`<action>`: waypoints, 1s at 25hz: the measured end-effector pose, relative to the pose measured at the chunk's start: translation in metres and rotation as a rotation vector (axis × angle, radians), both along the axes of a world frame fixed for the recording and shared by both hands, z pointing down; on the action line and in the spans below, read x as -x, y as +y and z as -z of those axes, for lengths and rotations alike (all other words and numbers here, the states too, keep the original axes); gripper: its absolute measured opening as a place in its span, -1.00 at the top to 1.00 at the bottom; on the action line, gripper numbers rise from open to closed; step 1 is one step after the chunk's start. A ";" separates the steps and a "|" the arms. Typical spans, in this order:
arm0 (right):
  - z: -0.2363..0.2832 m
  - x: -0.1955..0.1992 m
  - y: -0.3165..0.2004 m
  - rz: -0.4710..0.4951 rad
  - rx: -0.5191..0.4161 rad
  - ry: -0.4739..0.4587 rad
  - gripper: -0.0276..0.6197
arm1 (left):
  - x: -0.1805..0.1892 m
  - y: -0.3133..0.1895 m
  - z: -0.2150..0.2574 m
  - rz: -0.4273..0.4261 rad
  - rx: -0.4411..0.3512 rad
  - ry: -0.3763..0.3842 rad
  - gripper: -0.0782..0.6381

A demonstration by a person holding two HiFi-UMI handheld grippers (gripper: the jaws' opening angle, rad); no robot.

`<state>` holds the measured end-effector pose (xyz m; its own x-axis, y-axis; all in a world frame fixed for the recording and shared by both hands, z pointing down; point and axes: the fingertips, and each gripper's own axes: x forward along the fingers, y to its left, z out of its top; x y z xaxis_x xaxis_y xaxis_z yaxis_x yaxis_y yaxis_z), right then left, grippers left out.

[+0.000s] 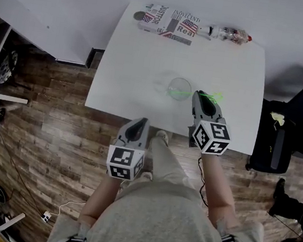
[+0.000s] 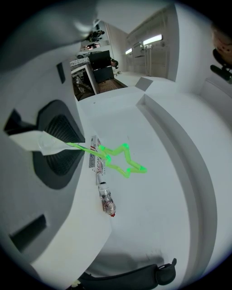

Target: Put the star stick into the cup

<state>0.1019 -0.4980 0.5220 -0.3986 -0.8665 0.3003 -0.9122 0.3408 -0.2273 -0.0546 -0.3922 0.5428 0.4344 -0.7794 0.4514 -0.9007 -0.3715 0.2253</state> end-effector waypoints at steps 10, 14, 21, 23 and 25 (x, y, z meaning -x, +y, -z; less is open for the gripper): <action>-0.005 -0.002 0.006 -0.017 0.014 0.021 0.57 | 0.005 0.011 0.009 0.010 -0.014 -0.003 0.74; -0.003 -0.001 0.017 -0.026 0.014 0.014 0.56 | 0.008 0.021 0.013 0.012 -0.021 -0.006 0.74; 0.013 -0.004 0.050 -0.046 -0.020 0.017 0.57 | 0.010 0.048 0.023 0.009 -0.042 -0.005 0.74; 0.021 -0.004 0.061 -0.047 -0.034 0.019 0.57 | 0.011 0.057 0.027 0.008 -0.047 -0.002 0.74; 0.029 -0.003 0.074 -0.046 -0.050 0.019 0.61 | 0.011 0.066 0.032 0.007 -0.054 0.002 0.74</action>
<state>0.1048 -0.4240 0.4929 -0.3524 -0.8981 0.2632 -0.9313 0.3087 -0.1935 -0.0661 -0.3257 0.5107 0.4296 -0.8058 0.4076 -0.9029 -0.3767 0.2071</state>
